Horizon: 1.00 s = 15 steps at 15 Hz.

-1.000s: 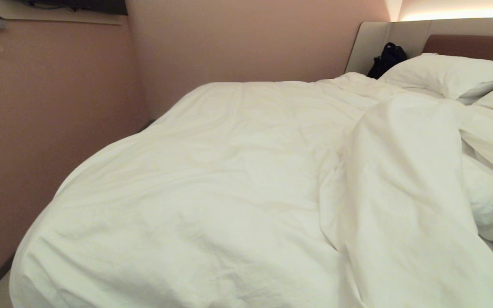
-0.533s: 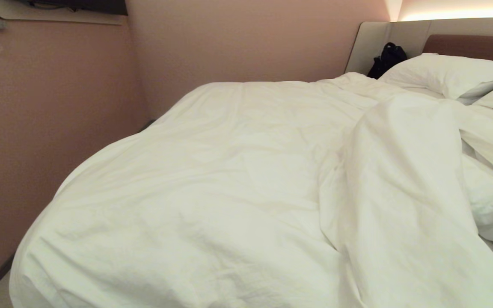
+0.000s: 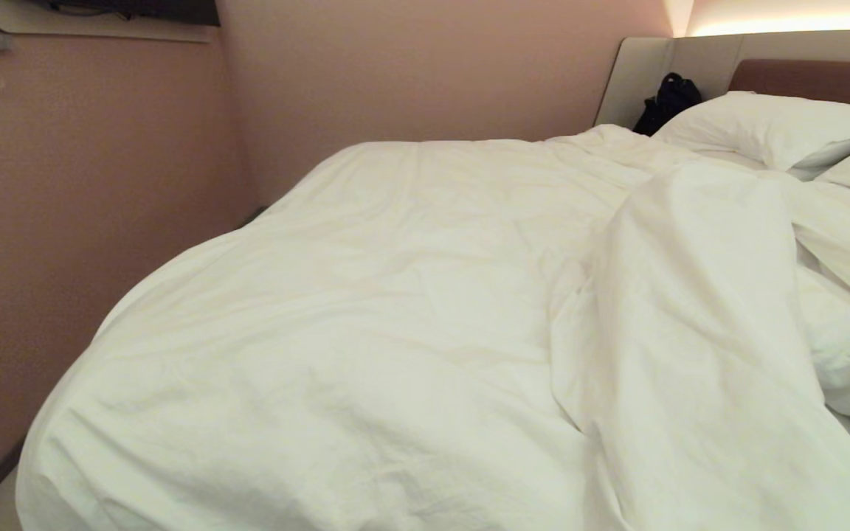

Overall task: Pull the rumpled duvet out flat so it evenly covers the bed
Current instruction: Flatten the corners of the folded blanket

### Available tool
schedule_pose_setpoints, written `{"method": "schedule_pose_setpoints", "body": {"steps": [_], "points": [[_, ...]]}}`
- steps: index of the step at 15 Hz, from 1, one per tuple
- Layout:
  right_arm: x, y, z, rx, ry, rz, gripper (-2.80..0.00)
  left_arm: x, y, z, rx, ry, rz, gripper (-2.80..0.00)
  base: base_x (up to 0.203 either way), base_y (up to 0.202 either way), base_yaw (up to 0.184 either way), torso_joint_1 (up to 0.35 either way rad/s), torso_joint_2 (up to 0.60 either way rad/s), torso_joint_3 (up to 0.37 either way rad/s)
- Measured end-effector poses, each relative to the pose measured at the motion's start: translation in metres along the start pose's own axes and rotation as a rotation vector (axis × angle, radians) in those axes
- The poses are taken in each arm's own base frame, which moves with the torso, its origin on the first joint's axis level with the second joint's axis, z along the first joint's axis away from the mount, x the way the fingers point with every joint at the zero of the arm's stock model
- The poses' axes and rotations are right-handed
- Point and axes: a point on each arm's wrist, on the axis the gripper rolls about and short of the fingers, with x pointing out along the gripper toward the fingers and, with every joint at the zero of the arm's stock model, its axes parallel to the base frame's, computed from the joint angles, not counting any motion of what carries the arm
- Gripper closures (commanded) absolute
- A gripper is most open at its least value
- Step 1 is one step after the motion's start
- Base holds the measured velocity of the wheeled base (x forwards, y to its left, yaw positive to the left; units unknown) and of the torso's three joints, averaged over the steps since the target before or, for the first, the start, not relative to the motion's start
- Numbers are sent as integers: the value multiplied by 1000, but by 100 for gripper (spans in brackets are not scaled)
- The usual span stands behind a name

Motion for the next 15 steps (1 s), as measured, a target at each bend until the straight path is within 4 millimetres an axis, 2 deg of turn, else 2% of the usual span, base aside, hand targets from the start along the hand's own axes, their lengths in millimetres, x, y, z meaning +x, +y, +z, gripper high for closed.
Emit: {"method": "schedule_pose_setpoints", "body": {"steps": [4,5,11,15], "points": [[20,-6,-7,21,52,13,-280,0,0,0,0,0,0,0,0,0,0,0,0,0],[24,-7,-9,24,62,19,0,0,0,0,0,0,0,0,0,0,0,0,0,0],[34,-9,-10,29,81,29,0,0,0,0,0,0,0,0,0,0,0,0,0,0],[24,-18,7,57,13,3,0,0,0,0,0,0,0,0,0,0,0,0,0,0]]}}
